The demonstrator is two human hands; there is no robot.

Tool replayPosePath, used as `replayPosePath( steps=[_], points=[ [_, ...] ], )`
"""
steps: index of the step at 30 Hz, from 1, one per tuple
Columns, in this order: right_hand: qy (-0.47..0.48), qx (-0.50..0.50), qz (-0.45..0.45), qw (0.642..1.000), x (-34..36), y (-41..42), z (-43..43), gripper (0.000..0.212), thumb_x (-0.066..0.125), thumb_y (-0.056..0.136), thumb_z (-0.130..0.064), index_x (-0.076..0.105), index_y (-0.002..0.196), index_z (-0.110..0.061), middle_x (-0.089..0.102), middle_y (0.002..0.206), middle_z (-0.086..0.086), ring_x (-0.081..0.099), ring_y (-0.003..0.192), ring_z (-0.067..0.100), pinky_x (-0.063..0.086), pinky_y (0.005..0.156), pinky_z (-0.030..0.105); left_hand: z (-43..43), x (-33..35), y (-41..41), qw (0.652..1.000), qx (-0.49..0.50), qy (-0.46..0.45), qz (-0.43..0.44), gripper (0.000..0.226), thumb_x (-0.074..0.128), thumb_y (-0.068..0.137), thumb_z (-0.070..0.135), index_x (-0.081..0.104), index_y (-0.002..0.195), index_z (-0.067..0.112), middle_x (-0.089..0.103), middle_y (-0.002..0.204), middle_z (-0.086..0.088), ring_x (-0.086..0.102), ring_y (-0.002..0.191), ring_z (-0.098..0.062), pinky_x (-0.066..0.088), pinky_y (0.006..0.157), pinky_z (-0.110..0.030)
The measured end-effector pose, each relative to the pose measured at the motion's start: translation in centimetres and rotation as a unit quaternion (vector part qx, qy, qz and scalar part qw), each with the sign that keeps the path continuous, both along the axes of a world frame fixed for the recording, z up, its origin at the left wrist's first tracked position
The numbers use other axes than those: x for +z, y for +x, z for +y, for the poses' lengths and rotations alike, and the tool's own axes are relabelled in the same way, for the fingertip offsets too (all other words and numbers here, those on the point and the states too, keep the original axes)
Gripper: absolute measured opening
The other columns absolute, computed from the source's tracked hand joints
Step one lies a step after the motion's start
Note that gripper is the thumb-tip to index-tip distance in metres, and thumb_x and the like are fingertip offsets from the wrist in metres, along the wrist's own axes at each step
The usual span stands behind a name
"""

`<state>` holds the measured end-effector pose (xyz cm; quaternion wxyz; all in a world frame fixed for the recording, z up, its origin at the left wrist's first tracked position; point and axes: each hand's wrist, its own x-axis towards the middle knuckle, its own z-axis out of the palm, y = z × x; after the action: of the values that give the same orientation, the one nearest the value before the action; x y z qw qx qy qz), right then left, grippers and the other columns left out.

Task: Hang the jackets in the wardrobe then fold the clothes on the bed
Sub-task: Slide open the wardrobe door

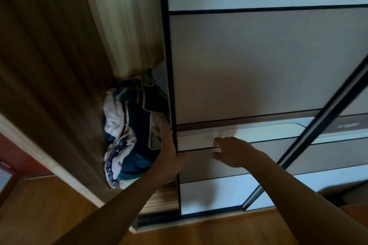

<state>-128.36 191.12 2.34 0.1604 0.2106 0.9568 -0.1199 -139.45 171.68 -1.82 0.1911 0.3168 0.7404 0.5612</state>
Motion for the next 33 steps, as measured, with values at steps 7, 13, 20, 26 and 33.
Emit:
replayPosePath(
  steps=[7,13,20,26,33],
  points=[
    [-0.008,-0.03,0.017,0.999,0.1,3.1,4.7,0.054,0.052,0.098,-0.052,0.043,0.144,-0.026,0.054,0.138,0.006,0.055,0.125,0.027,0.048,0.102,0.044,6.5,2.3,3.8,0.995,-0.087,0.056,-0.005,0.064,0.073,0.077,0.037,0.043,0.114,0.079,0.054,0.116,0.05,0.053,0.106,0.025,0.045,0.077,0.0],
    [-0.012,-0.06,0.003,0.998,0.0,5.7,9.6,0.054,0.052,0.097,-0.054,0.044,0.143,-0.026,0.053,0.14,0.006,0.055,0.126,0.026,0.046,0.103,0.044,11.5,4.3,6.8,0.988,-0.135,0.072,0.027,0.053,0.073,0.085,0.05,0.046,0.126,0.068,0.054,0.128,0.043,0.053,0.116,0.018,0.042,0.086,0.0],
    [-0.016,-0.088,-0.001,0.996,0.3,8.9,15.7,0.054,0.051,0.098,-0.055,0.045,0.143,-0.026,0.054,0.143,0.005,0.054,0.128,0.025,0.045,0.105,0.043,17.8,3.7,8.8,0.984,-0.158,0.067,0.047,0.067,0.071,0.088,0.012,0.049,0.127,0.062,0.06,0.128,0.029,0.057,0.12,0.006,0.044,0.095,-0.012],
    [-0.011,-0.096,-0.005,0.995,0.5,11.8,19.7,0.052,0.049,0.098,-0.055,0.046,0.141,-0.025,0.056,0.14,0.004,0.056,0.124,0.025,0.046,0.103,0.043,22.3,3.4,10.9,0.976,-0.203,0.04,0.064,0.083,0.061,0.094,0.004,0.036,0.126,0.076,0.046,0.122,0.054,0.044,0.115,0.028,0.033,0.09,0.005],
    [-0.01,-0.124,-0.015,0.992,0.4,15.8,23.6,0.045,0.051,0.097,-0.051,0.056,0.131,-0.021,0.062,0.13,0.004,0.058,0.116,0.022,0.049,0.099,0.041,27.4,3.5,13.1,0.971,-0.231,0.004,0.062,0.067,0.055,0.094,0.0,0.034,0.134,0.05,0.051,0.124,0.047,0.048,0.118,0.02,0.034,0.094,0.002]
  ],
)
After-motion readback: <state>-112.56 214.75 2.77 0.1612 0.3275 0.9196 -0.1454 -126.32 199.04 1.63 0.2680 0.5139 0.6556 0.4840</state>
